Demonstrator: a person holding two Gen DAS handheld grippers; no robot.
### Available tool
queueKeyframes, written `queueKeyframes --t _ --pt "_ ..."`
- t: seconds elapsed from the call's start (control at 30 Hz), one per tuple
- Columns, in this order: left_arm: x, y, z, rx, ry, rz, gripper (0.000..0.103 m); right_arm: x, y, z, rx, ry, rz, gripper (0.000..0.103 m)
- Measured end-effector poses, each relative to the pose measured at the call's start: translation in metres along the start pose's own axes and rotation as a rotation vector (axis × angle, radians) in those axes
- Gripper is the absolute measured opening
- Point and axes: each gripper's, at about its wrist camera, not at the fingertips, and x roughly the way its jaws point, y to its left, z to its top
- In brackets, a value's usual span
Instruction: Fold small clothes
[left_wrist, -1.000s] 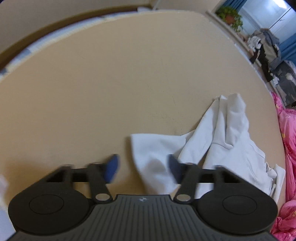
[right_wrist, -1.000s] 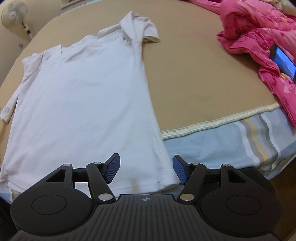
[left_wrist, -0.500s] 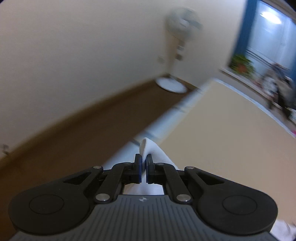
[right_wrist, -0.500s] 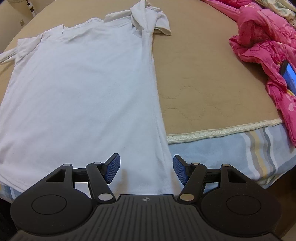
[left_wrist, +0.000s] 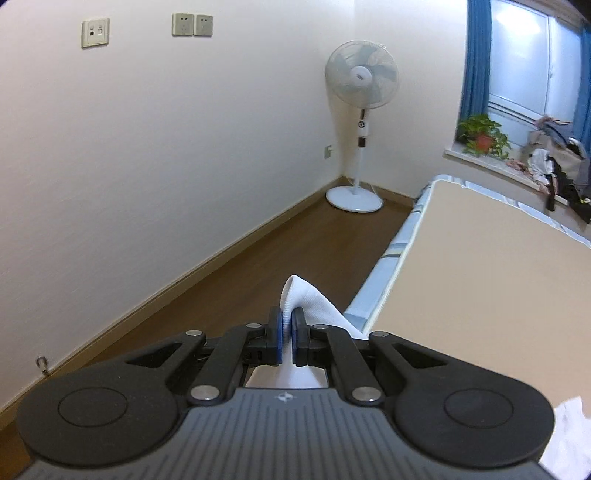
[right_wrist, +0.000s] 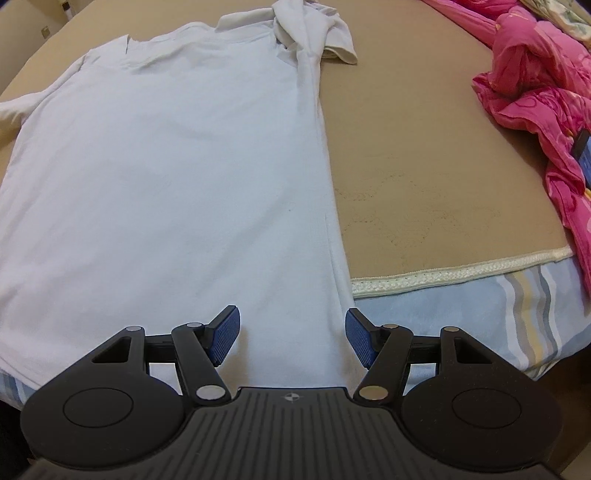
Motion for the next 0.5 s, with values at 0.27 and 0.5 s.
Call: queueKeyframes --t 0.27,0.5 --pt "0.046 0.05 -0.07 -0.105 0.269 0.243 0.074 -0.011 0.011 0.002 -0.046 -0.028 0.02 0.065" --pt "-0.005 0.019 -0.121 -0.013 0.286 0.085 0.085 -0.021 -0.001 0.013 0.008 -0.092 0.03 0.065"
